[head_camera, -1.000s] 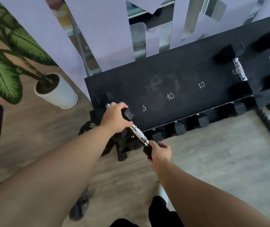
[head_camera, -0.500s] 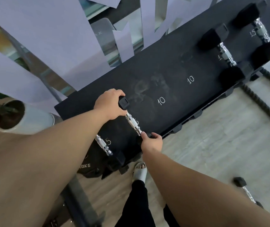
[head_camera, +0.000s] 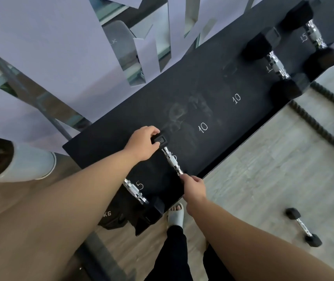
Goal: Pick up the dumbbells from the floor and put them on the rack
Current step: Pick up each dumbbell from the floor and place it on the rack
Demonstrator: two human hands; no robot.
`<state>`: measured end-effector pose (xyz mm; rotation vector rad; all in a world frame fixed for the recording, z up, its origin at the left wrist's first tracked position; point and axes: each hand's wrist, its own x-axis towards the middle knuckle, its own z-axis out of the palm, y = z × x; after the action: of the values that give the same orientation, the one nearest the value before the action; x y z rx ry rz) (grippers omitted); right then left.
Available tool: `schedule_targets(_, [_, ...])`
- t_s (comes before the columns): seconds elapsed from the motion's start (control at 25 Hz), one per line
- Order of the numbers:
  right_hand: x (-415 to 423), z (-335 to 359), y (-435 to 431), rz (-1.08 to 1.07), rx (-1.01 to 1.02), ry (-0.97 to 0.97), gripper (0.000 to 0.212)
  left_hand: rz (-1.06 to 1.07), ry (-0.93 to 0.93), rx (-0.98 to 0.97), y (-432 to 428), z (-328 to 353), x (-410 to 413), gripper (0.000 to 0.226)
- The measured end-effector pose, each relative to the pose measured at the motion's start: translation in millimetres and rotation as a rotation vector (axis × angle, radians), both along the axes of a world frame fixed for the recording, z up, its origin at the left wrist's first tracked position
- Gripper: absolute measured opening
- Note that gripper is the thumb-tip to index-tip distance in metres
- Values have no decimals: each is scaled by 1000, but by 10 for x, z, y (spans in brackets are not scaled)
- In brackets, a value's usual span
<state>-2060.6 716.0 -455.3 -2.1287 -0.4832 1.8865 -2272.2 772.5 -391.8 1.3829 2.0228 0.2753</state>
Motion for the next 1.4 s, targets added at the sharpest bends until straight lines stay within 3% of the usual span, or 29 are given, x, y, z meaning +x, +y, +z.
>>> schedule_targets(0.08, [27,16,-156,30,32,-56,49,-27,13,-27,-186,82,-181,46])
schedule_targets(0.24, [-193,48,-508,160,-109,-40,53,-151,378,-207,-695,167,-600,76])
schedule_targets(0.36, [-465,98,-660,221,-180,2,68,-93,306,-381,-978,129,-779,93])
schedule_targets(0.52, [-648,23,-795,413,-146,-163,82,-95,321,-336,-1024,6,-765,91])
schedule_targets(0.76, [-647,-127,-929,388,-117,-245,74,-102,347,-335,-1048,-126,-720,98])
schedule_targets(1.0, [-606,-213,-958,379,-66,-242,80,-71,336,-325,-1027,-128,-709,98])
schedule_targets(1.2, [-684,-288,-953,359,-78,-263,69,-77,359,-329,-1015,-129,-693,98])
schedule_targets(1.4, [-675,-292,-924,408,-94,-214,79,-53,352,-283,-1047,-41,-688,95])
